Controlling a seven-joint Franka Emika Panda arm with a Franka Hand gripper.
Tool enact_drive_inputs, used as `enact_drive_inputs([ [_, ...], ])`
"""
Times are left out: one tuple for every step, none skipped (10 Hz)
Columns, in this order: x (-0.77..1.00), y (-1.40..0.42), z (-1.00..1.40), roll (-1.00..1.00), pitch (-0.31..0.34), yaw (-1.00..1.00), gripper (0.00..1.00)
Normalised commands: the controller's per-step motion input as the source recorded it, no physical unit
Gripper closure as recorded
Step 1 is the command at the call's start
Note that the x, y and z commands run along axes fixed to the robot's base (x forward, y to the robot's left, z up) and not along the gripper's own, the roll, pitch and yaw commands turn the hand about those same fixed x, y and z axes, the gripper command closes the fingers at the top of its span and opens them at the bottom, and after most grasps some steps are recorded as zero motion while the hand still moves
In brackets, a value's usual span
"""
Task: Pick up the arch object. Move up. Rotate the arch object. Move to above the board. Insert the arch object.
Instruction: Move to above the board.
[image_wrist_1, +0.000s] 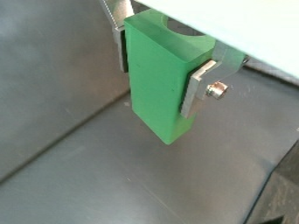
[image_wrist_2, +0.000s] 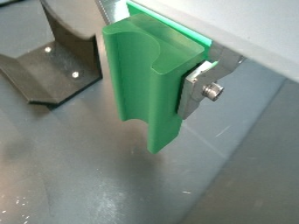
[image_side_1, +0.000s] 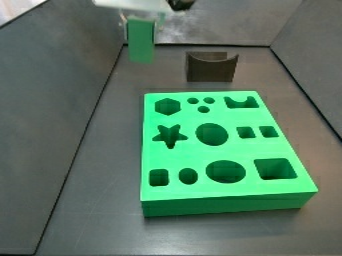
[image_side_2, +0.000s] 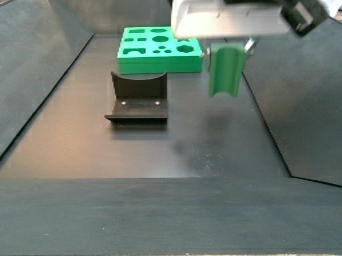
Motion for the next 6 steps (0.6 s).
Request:
enact_drive_inputs([
  [-0.17,-0.04,1.00,0.05,0.052,-0.03,1.00],
  [-0.16,-0.04,1.00,0.05,0.033,-0.02,1.00],
  [-0.16,-0.03,1.00,0.05,0.025,-0.02,1.00],
  [-0.15,-0.03,1.00,0.05,0.022,-0.02,1.00],
  [-0.14,-0.03,1.00,0.05,0.022,-0.01,1.00],
  [-0.14,-0.03,1.00,0.05,0.026,-0.01,1.00],
])
